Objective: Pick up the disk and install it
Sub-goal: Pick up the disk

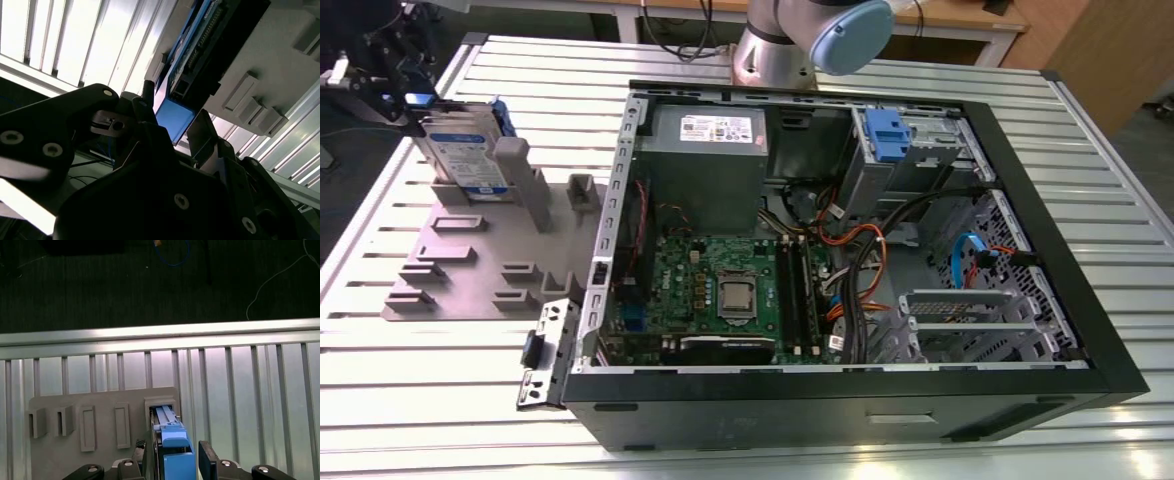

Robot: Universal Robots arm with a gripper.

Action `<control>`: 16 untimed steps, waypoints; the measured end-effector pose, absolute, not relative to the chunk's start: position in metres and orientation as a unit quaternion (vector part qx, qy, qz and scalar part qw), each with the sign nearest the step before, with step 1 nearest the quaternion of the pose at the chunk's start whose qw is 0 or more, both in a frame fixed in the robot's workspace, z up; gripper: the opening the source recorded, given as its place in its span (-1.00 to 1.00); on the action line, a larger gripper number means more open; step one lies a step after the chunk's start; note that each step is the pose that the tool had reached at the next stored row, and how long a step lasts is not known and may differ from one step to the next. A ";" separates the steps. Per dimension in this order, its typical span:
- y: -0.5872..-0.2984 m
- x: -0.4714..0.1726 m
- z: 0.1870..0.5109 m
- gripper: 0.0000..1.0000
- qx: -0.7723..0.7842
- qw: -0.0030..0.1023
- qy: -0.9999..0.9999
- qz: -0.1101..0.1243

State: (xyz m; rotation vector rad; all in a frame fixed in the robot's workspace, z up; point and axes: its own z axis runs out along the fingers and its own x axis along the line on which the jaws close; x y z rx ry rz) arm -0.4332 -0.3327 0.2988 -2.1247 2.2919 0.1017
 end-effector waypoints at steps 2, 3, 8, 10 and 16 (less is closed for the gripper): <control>-0.333 -0.433 0.299 0.06 -0.679 0.007 0.733 0.033; -0.333 -0.433 0.299 0.06 -0.679 0.007 0.733 0.032; -0.332 -0.433 0.298 0.06 -0.679 0.008 0.733 0.032; -0.332 -0.433 0.296 0.06 -0.680 0.008 0.733 0.032; -0.331 -0.433 0.291 0.06 -0.679 0.007 0.733 0.032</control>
